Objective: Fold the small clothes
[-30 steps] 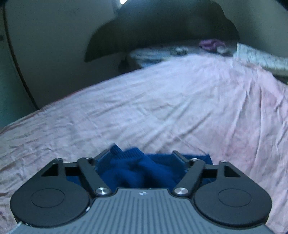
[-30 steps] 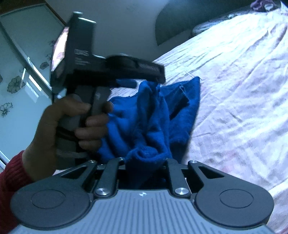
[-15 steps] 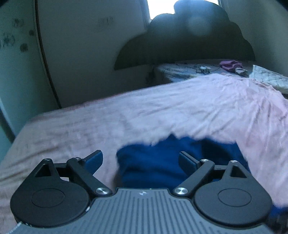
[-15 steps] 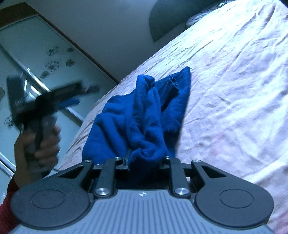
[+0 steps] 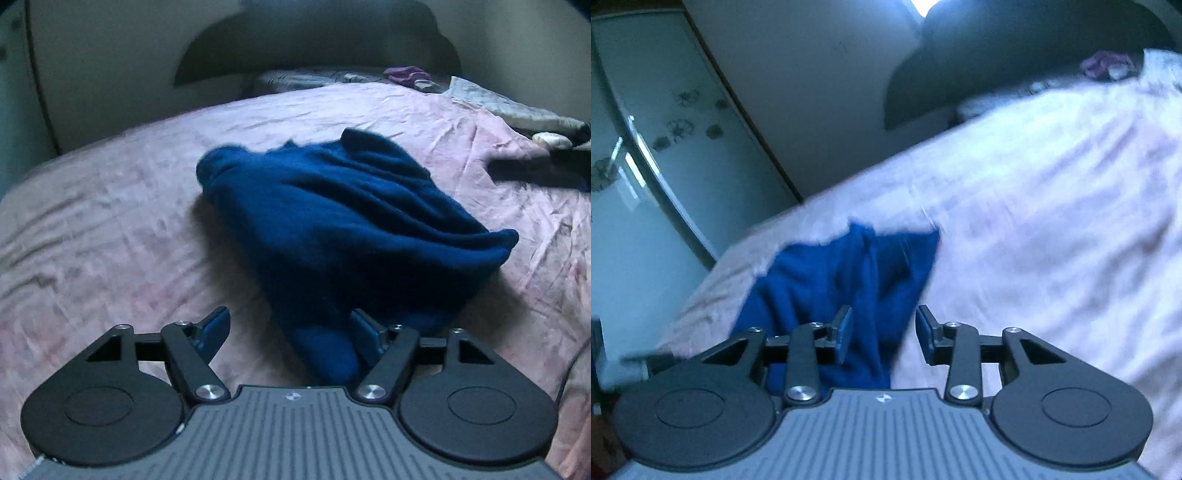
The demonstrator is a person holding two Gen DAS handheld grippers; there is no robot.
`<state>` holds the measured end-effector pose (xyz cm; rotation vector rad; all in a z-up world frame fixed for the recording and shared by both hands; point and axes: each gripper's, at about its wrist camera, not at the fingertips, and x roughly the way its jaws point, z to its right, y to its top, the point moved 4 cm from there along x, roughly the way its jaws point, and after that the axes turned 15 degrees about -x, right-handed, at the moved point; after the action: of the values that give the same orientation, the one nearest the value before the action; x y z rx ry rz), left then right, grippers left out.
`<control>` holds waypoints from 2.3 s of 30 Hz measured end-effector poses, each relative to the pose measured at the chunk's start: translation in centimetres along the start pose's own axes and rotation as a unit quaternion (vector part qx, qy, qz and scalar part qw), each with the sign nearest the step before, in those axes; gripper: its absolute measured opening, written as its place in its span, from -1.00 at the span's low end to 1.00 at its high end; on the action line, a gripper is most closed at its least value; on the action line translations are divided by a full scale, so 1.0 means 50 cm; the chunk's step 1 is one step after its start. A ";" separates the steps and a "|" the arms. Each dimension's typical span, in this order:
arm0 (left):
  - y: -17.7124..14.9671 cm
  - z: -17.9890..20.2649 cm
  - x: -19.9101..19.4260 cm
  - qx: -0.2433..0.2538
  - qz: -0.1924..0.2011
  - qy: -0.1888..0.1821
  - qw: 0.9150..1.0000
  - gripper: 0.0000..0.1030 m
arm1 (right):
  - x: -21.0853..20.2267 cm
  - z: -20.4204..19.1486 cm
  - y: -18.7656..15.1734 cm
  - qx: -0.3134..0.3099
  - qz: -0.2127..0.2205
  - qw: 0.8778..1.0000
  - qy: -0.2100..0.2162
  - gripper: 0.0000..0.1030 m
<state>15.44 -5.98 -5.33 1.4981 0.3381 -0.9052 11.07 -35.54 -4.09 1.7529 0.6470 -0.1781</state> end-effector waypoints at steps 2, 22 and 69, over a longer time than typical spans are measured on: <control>0.030 -0.009 -0.005 -0.003 0.028 0.007 1.000 0.54 | 0.034 -0.015 0.038 -0.036 0.000 0.999 0.006 -0.14; 0.270 -0.116 0.251 -0.098 -0.017 0.034 0.994 -0.44 | 0.374 -0.006 0.110 -0.108 -0.089 0.989 0.056 -0.80; 0.231 -0.091 0.188 -0.051 0.067 0.113 0.990 0.02 | 0.452 -0.078 0.145 -0.379 -0.090 0.921 0.013 -0.84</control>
<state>30.95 -6.50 -4.25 1.5127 0.4369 -0.6037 32.75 -25.54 -6.85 0.9494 0.7680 -0.0178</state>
